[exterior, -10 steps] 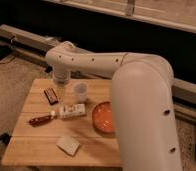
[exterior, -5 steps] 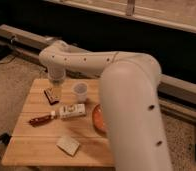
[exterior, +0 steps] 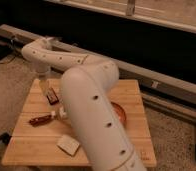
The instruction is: Place the eraser on the white sponge
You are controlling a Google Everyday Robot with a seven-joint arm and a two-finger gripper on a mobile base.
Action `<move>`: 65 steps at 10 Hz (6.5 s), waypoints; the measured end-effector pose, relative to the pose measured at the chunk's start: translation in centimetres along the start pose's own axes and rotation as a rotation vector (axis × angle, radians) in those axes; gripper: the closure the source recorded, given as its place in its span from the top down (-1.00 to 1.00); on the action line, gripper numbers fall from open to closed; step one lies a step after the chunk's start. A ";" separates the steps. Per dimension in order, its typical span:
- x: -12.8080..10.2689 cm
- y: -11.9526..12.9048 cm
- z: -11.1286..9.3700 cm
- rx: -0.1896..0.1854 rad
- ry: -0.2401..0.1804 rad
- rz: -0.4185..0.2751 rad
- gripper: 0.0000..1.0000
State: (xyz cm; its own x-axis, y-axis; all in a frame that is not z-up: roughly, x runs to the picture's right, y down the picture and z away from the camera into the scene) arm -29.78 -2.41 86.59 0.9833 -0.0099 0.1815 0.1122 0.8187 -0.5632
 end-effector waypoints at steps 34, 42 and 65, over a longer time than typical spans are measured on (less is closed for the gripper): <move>1.5 -0.4 13.6 -0.166 0.223 0.281 -0.14; 0.4 -0.4 11.5 -0.122 0.178 0.238 -0.82; 5.5 21.5 -6.9 -0.159 -0.042 0.080 -0.82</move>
State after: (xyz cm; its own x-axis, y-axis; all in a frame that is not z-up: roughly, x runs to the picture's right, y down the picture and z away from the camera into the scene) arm -20.99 11.17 69.98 0.9836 0.0782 0.1628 0.0586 0.7146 -0.6971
